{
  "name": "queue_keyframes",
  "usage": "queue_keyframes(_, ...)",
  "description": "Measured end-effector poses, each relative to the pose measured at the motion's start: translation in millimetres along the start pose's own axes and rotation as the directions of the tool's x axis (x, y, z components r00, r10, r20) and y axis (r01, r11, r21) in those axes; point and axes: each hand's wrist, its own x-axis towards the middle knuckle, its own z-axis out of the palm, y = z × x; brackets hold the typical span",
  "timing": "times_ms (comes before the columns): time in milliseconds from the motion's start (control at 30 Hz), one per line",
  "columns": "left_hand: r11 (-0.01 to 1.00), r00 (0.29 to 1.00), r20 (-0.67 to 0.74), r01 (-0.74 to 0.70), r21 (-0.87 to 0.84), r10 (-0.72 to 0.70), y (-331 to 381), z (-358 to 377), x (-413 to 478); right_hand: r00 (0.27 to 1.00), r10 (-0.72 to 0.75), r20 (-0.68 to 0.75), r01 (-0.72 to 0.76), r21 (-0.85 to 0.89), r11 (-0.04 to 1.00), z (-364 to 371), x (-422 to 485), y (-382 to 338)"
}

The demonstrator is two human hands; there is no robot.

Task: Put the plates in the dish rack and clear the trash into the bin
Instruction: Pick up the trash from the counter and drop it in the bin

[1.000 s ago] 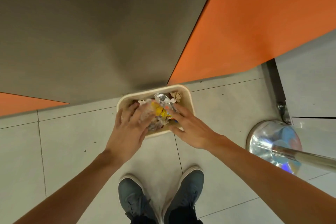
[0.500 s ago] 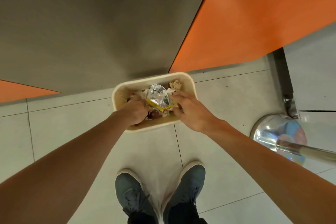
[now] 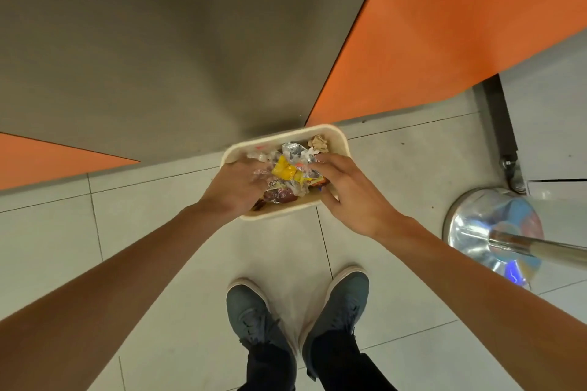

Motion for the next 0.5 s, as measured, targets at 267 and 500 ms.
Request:
queue_keyframes(267, 0.968, 0.997, -0.071, -0.049, -0.245, 0.033, 45, -53, -85, 0.999, 0.032, 0.018, -0.033, 0.077, 0.996, -59, -23, -59)
queue_keyframes(500, 0.904, 0.989, -0.142, -0.098, -0.417, 0.042, 106, -103, -150, 0.997, -0.073, 0.039, 0.069, 0.094, 0.993, -129, -39, -122)
